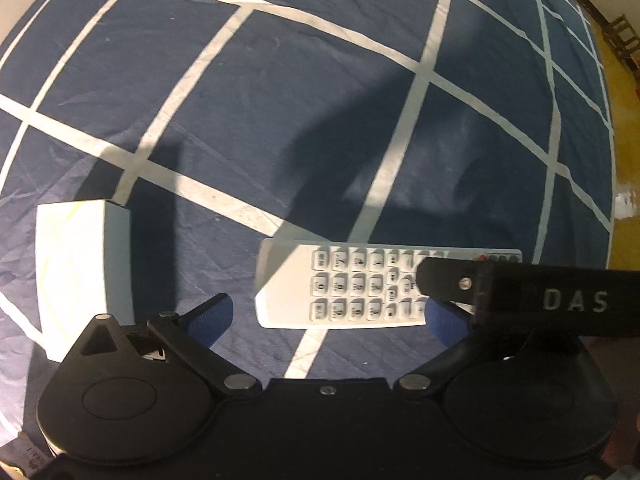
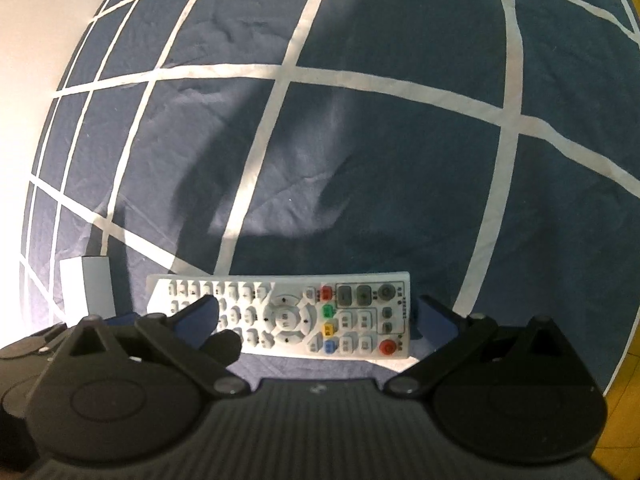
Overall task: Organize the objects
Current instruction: 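Close the right gripper on the TV remote and lift it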
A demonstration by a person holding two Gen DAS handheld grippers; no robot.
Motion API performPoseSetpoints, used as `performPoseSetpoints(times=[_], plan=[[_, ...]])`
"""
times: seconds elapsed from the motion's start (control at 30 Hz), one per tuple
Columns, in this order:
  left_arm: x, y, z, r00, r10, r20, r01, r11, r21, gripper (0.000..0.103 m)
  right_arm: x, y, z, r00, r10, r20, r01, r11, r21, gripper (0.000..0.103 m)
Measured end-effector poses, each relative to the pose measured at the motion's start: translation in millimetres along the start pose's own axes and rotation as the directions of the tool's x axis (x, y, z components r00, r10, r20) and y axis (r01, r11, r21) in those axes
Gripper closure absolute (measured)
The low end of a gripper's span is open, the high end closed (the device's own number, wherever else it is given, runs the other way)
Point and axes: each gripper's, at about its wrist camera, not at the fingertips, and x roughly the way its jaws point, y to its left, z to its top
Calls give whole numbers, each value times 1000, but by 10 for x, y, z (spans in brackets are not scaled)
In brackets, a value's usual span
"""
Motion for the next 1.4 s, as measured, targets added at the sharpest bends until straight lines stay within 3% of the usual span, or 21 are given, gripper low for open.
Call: performPoseSetpoints(times=[0.93,1.4], plan=[[108,-51,9,1000,-18,-4,18,1000,9,7,45,88,46,999,-36,-9,35,996,-79,4],[-381,90,-259,997,29,74,-24,997,-71,8,-263,406,-134,1000,3,22,1,982,-189,4]])
